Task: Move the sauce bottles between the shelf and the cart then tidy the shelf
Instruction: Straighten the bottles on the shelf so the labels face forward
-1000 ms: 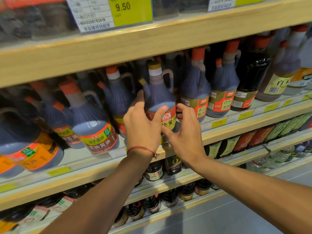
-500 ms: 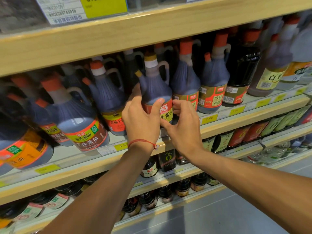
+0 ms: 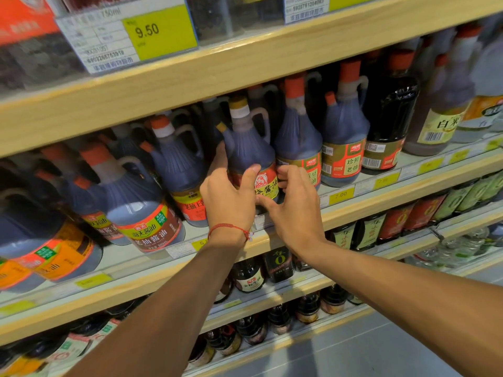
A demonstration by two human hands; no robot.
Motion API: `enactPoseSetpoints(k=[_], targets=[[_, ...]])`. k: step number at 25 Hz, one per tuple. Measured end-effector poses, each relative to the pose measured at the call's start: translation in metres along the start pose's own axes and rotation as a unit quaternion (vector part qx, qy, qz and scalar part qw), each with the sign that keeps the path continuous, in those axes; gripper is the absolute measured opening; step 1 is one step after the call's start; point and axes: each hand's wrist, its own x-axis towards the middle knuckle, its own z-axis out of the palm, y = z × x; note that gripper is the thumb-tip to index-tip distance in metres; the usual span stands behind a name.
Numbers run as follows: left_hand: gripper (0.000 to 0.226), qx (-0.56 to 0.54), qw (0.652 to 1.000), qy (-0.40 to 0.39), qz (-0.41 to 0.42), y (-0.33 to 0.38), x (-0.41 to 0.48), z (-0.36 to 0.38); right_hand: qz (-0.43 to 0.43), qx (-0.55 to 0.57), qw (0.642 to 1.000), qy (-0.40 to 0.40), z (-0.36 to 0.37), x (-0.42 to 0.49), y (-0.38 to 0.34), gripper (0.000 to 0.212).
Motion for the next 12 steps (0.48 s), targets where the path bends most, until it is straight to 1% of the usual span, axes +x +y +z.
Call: enactPoseSetpoints(k=[5, 7, 8, 10, 12], targets=[[0.070, 0.011, 1.000, -0.021, 0.002, 0.001, 0.003, -0.004, -0.004, -0.006, 1.000, -0.003, -0.001, -0.003, -0.003, 0.061], [0.065, 0.011, 0.999, -0.032, 0.016, 0.001, 0.000, -0.015, -0.016, -0.001, 1.000, 0.002, -0.004, -0.010, -0.006, 0.054], [0.060, 0.020, 0.999, -0.027, 0.029, -0.001, -0.004, -0.022, -0.035, -0.004, 0.999, 0.009, -0.005, -0.014, -0.008, 0.049], [0.049, 0.066, 0.997, 0.012, 0.049, -0.006, -0.010, -0.040, -0.095, -0.009, 0.995, 0.007, -0.004, -0.024, -0.014, 0.041], [0.043, 0.094, 0.993, 0.055, 0.045, -0.013, -0.007, -0.058, -0.145, -0.001, 0.989, -0.033, 0.004, -0.030, -0.025, 0.037]])
